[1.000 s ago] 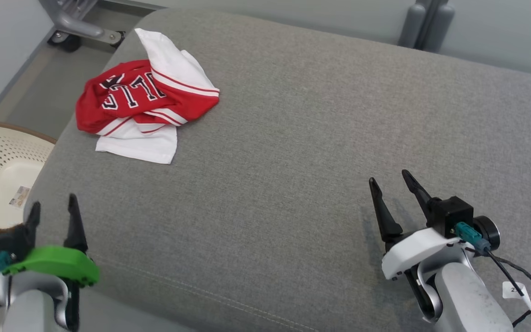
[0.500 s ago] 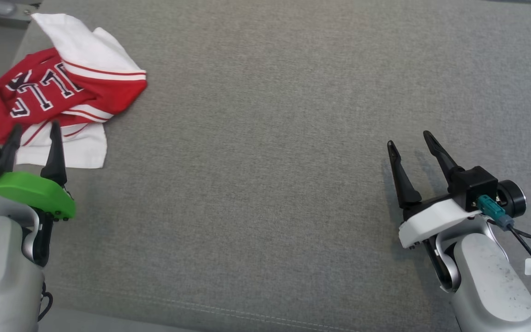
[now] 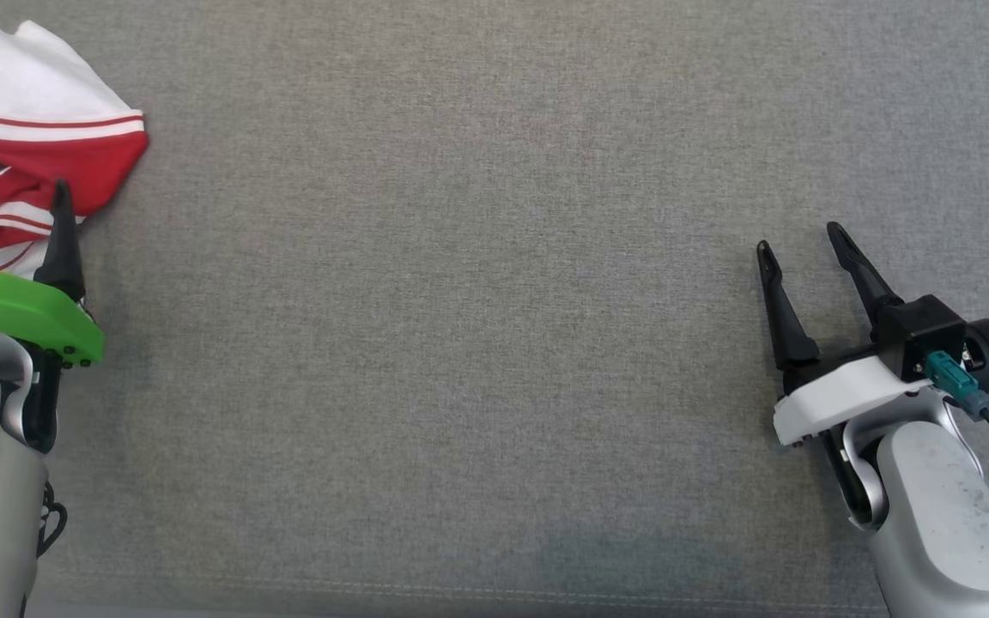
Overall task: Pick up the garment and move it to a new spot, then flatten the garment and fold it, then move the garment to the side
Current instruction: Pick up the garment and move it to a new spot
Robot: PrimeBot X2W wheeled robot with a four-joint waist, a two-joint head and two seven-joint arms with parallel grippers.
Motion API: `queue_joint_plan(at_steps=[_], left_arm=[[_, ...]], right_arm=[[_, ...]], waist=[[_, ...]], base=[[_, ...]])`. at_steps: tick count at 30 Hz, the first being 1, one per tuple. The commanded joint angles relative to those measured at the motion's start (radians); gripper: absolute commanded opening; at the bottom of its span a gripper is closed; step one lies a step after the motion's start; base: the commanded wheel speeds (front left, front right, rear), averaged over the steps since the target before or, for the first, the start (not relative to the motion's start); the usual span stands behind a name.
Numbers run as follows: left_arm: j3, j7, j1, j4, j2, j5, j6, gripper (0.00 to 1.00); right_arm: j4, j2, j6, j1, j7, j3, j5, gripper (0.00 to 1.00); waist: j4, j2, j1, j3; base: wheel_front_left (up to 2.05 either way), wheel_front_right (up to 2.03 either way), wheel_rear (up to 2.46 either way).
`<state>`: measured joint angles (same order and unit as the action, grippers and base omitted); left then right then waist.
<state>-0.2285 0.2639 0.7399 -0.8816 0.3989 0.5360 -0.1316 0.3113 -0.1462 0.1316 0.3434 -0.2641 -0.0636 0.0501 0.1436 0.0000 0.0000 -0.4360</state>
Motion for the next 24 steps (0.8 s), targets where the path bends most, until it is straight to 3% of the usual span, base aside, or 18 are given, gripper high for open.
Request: queue_joint_plan(at_steps=[1, 6, 11, 12, 13, 14, 19, 24], left_arm=[[0.004, 0.000, 0.026, -0.014, -0.001, -0.009, 0.002, 1.00], [0.029, 0.000, 0.065, -0.067, -0.003, -0.009, 0.003, 1.00], [0.055, 0.000, 0.087, -0.119, -0.015, -0.024, 0.034, 1.00], [0.057, 0.000, 0.090, -0.123, -0.017, -0.029, 0.038, 0.96], [0.059, 0.000, 0.091, -0.132, -0.024, -0.033, 0.045, 0.15], [0.063, 0.000, 0.094, -0.138, -0.027, -0.038, 0.047, 0.00], [0.073, 0.000, 0.112, -0.130, -0.022, -0.067, 0.061, 0.00], [0.085, 0.000, 0.108, 0.001, -0.038, -0.132, 0.054, 0.00]], right_arm=[[-0.009, -0.005, -0.002, 0.015, 0.000, -0.001, -0.005, 1.00], [-0.016, -0.005, -0.002, 0.023, 0.000, -0.003, -0.003, 1.00], [-0.012, 0.004, -0.002, 0.026, 0.000, 0.002, -0.004, 1.00], [-0.012, 0.006, -0.002, 0.025, 0.000, 0.005, -0.005, 1.00], [-0.012, 0.008, -0.002, 0.024, 0.000, 0.006, -0.005, 1.00], [-0.013, 0.009, -0.002, 0.024, 0.000, 0.007, -0.004, 1.00], [-0.011, 0.017, -0.002, 0.026, 0.000, 0.011, -0.006, 1.00], [-0.006, 0.033, -0.002, 0.031, 0.000, 0.016, 0.009, 1.00]], waist=[[-0.027, 0.0000, 0.0000, -0.027], [-0.048, 0.0000, 0.0000, -0.047], [-0.066, 0.0000, 0.0000, -0.057], [-0.068, 0.0000, 0.0000, -0.059], [-0.071, 0.0000, 0.0000, -0.061], [-0.073, 0.0000, 0.0000, -0.063], [-0.079, 0.0000, 0.0000, -0.067], [-0.088, 0.0000, 0.0000, -0.056]], base=[[0.00, 0.00, 0.00], [0.00, 0.00, 0.00], [0.00, 0.00, 0.00], [0.00, 0.00, 0.00], [0.00, 0.00, 0.00], [0.00, 0.00, 0.00], [0.00, 0.00, 0.00], [0.00, 0.00, 0.00]])
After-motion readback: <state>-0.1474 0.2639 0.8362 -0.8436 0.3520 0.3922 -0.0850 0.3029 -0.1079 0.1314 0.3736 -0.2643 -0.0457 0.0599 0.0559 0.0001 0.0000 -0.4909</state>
